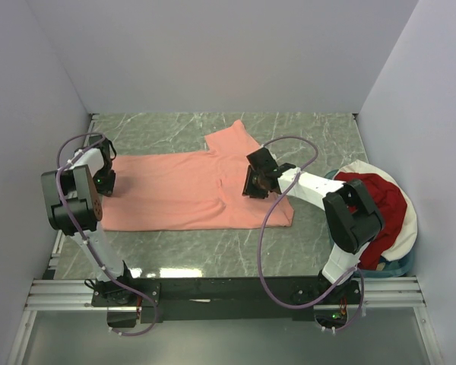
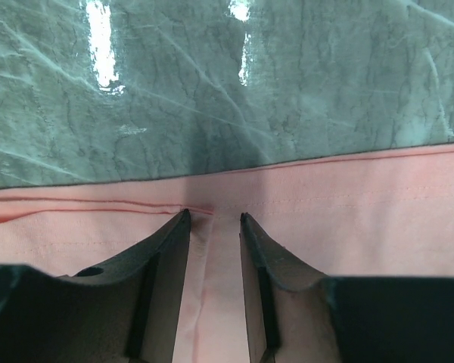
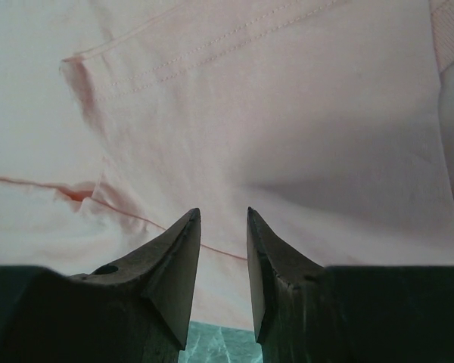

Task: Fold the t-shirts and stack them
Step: Fold the tshirt

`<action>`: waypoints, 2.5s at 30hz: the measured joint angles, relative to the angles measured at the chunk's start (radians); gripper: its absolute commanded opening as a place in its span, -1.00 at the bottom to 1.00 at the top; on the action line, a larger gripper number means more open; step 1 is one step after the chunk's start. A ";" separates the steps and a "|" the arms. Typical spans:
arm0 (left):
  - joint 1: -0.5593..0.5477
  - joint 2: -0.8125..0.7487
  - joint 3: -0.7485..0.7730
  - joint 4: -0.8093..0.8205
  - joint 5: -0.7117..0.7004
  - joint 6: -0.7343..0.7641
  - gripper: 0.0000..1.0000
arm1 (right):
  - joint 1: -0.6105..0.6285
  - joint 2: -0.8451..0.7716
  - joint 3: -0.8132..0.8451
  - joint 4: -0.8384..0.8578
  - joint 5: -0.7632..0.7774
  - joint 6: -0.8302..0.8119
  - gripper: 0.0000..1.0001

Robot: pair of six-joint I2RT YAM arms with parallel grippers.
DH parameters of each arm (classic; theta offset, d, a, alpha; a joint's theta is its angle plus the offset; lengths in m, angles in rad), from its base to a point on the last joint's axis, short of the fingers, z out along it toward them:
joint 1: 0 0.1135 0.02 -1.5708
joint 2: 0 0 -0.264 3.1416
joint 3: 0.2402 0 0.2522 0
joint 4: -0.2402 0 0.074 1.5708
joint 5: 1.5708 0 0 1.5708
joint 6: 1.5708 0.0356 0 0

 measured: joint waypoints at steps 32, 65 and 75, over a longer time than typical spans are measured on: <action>0.028 -0.110 -0.042 -0.050 0.008 -0.010 -0.99 | 0.000 -0.040 -0.038 -0.019 0.040 -0.021 -0.26; 0.070 -0.089 -0.060 -0.040 0.016 0.002 -0.99 | 0.135 0.303 0.401 -0.043 0.193 -0.127 -0.08; 0.070 -0.089 -0.060 -0.043 0.016 0.002 -0.99 | 0.172 0.385 0.483 -0.053 0.250 -0.123 -0.13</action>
